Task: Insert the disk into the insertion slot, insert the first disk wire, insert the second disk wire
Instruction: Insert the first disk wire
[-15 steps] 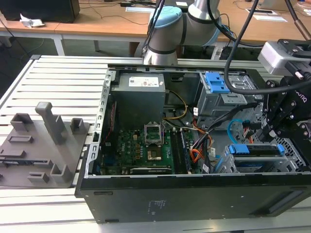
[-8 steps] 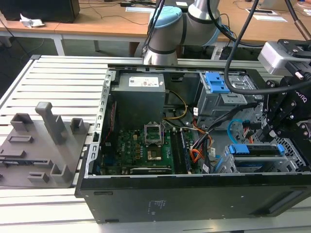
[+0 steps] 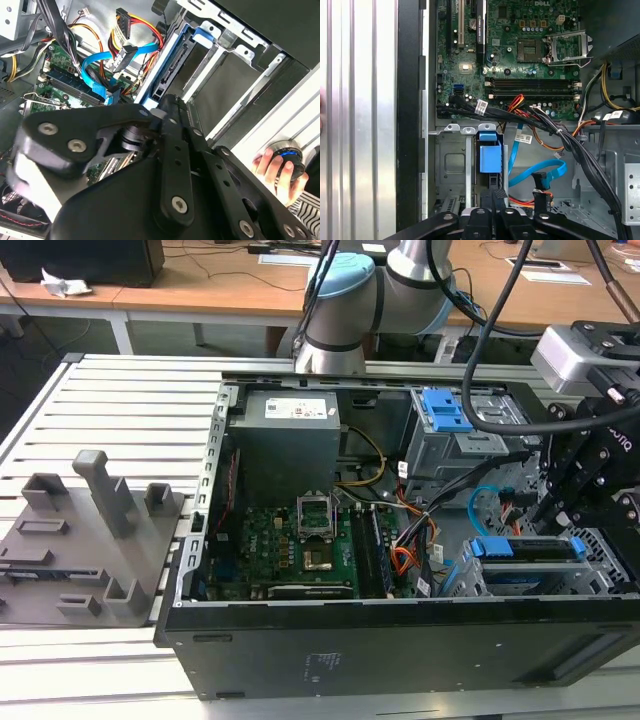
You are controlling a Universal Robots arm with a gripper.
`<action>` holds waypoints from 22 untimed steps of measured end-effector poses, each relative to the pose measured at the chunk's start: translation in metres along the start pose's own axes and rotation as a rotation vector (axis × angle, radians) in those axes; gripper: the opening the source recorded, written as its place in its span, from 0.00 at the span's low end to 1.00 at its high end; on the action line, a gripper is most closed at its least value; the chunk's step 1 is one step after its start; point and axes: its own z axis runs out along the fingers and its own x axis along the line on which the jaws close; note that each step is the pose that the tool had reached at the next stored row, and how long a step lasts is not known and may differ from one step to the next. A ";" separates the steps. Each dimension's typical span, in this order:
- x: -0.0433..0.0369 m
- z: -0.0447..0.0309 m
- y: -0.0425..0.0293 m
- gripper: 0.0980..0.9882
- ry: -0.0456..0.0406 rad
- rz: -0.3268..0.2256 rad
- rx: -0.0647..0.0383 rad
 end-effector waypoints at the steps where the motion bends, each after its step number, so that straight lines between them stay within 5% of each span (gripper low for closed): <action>1: 0.0000 0.0000 0.0000 0.15 0.0000 0.000 0.000; 3: 0.0000 0.0000 0.0000 0.30 0.0000 0.000 0.000; 8: -0.0110 0.0000 0.0002 0.30 0.0000 0.000 0.000; 14: -0.0348 0.0000 0.0006 0.30 0.0006 0.000 0.000; 22: -0.0446 0.0059 -0.0030 0.30 0.0007 -0.001 0.000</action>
